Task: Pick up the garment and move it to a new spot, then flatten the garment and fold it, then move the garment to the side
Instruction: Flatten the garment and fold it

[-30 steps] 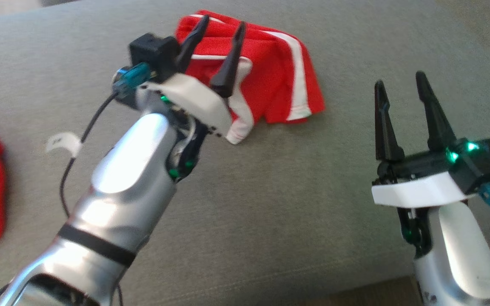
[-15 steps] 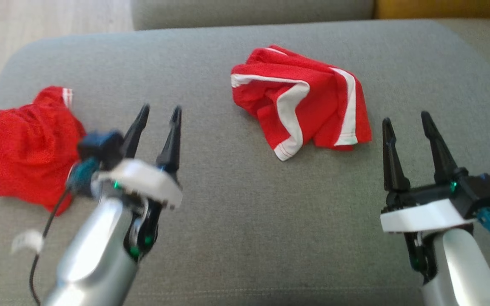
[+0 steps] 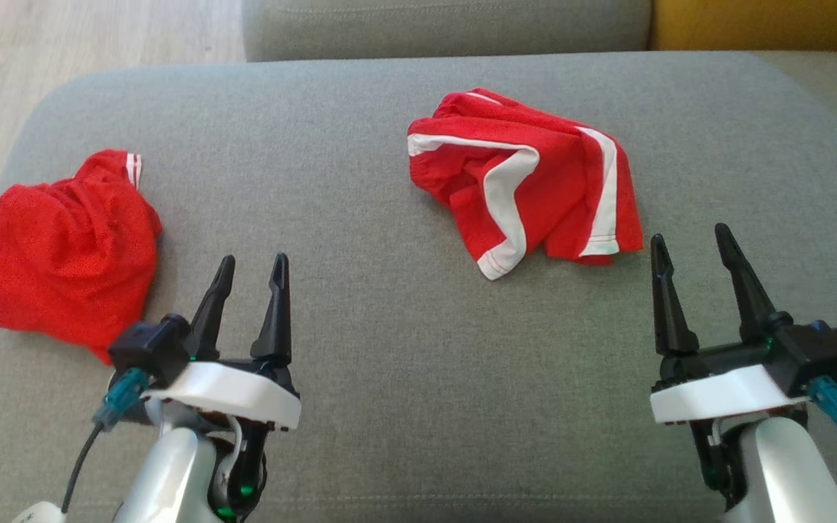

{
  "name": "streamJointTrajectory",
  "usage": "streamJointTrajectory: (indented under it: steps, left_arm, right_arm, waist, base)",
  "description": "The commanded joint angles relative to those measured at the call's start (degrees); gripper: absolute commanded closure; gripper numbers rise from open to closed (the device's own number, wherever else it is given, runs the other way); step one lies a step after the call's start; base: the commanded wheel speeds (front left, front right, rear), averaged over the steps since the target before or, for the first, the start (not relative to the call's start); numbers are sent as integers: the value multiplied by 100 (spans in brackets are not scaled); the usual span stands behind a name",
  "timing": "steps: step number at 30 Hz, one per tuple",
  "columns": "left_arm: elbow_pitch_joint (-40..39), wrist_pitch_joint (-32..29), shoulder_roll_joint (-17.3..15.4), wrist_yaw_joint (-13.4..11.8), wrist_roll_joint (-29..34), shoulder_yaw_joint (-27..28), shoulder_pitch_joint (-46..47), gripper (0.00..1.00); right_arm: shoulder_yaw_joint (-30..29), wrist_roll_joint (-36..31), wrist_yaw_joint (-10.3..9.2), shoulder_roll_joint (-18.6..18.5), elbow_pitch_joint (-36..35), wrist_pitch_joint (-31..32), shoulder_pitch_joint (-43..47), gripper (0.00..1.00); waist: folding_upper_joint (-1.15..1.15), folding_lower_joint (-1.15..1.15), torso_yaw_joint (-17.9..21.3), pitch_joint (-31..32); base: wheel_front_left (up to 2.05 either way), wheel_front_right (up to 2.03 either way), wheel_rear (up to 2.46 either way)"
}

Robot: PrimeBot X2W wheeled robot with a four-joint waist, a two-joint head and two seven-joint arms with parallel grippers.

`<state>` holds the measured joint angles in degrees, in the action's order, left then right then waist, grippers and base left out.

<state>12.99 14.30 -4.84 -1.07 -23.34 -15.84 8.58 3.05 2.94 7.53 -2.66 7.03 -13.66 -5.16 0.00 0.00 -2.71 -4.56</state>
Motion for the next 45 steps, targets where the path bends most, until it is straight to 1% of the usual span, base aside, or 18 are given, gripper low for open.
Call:
streamJointTrajectory:
  steps: [1,3,4,8,12,16,22,26,29,39,40,41,42,43,45]
  left_arm:
    - [-205,69,-23,32,69,232,215,0]
    - [-214,69,41,125,171,315,243,0]
    - [-219,69,89,215,244,390,289,0]
    - [-170,70,151,367,338,491,383,0]
    - [-90,70,181,467,385,496,478,0]
    - [-2,70,192,531,388,460,574,0]
    - [48,70,195,523,276,358,680,0]
    - [55,70,195,501,229,302,716,0]
    - [55,70,195,483,202,267,727,0]
    - [54,70,196,446,195,233,730,0]
    - [53,70,196,442,195,233,730,0]
    - [53,70,196,442,195,233,730,0]
    - [52,70,196,437,196,235,731,0]
    - [51,70,196,433,196,235,733,0]
    - [53,70,196,428,194,234,738,0]
  right_arm:
    - [146,-46,-4,-21,-216,24,-130,0]
    - [208,-59,-4,-21,-228,73,-177,0]
    - [308,-32,-4,-21,-217,135,-249,0]
    - [626,210,-4,-21,-26,316,-450,0]
    - [869,570,-4,-21,400,508,-704,0]
    - [1014,885,-4,-21,1021,655,-993,0]
    - [1165,1285,-4,-21,1932,776,-1371,0]
    - [1250,1582,-4,-21,2409,722,-1597,0]
    - [1313,1793,-4,-21,2710,635,-1756,0]
    - [1475,2089,-4,-21,3470,275,-2192,0]
    - [1497,2120,-4,-21,3521,246,-2223,47]
    - [1497,2120,-4,-21,3521,246,-2223,47]
    - [1514,2152,-4,-21,3569,217,-2254,83]
    - [1532,2174,-4,-21,3614,186,-2284,100]
    - [1596,2179,-4,-21,3691,132,-2338,100]
  waist:
    - [0,0,-13,-32]
    - [0,0,-34,-93]
    - [0,0,-61,-179]
    - [0,0,-149,-400]
    - [0,0,-280,-619]
    - [0,0,-444,-778]
    - [0,0,-673,-909]
    - [0,0,-799,-948]
    - [0,0,-871,-965]
    - [0,0,-956,-1023]
    - [0,0,-952,-1026]
    - [0,0,-952,-1026]
    - [0,0,-945,-1031]
    - [0,0,-937,-1035]
    - [0,0,-912,-1033]
  base:
    - [0,0,0]
    - [0,0,0]
    - [0,0,0]
    - [0,0,0]
    - [0,0,0]
    - [0,0,0]
    - [0,0,0]
    - [0,0,0]
    - [0,0,0]
    - [0,0,0]
    - [0,0,0]
    - [0,0,0]
    - [0,0,0]
    - [0,0,0]
    - [0,0,0]
